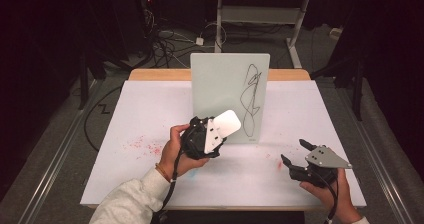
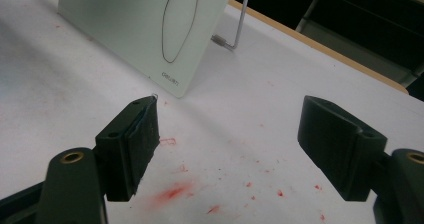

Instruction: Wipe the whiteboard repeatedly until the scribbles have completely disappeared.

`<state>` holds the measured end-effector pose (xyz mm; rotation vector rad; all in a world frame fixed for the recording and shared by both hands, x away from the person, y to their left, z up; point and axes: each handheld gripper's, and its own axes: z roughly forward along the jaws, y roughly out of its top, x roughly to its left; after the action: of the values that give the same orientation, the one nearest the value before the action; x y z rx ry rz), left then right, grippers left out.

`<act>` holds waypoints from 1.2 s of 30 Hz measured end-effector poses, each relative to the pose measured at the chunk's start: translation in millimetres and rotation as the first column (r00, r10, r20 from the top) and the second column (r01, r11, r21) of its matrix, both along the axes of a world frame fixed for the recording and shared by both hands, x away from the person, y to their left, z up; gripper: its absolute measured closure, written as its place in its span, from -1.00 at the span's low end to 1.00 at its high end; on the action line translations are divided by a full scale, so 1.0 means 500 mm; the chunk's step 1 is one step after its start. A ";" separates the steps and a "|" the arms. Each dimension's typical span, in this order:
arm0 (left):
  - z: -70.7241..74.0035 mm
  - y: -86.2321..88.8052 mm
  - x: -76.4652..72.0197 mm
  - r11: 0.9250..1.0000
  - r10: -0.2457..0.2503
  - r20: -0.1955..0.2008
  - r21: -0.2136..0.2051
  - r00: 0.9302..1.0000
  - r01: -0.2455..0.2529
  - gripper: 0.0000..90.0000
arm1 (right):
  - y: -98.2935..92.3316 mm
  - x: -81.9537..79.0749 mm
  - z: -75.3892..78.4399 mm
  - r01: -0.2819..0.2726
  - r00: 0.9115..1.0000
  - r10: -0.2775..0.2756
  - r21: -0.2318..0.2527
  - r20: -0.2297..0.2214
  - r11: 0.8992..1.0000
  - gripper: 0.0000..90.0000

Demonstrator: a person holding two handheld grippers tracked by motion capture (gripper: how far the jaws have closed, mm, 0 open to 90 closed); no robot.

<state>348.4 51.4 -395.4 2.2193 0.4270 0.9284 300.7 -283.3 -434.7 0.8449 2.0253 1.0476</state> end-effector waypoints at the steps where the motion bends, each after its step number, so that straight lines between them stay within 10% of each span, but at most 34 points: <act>1: 0.002 -0.005 0.003 1.000 0.006 0.011 0.000 1.000 -0.006 -0.35 | 0.001 -0.002 0.000 -0.001 1.000 0.001 -0.001 -0.001 1.000 -0.45; 17: 0.053 -0.136 0.065 0.998 0.033 0.195 0.054 0.980 -0.044 -0.35 | -0.006 -0.001 -0.005 0.010 1.000 -0.010 -0.010 -0.006 1.000 -0.45; 36: -0.070 -0.181 0.051 0.969 -0.011 0.253 0.243 0.967 -0.053 -0.35 | -0.011 -0.001 -0.006 0.022 1.000 -0.022 -0.013 -0.010 1.000 -0.45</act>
<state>373.9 -39.0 -430.4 2.2776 0.2257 1.3194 300.3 -288.7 -437.7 0.8653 2.0250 1.0193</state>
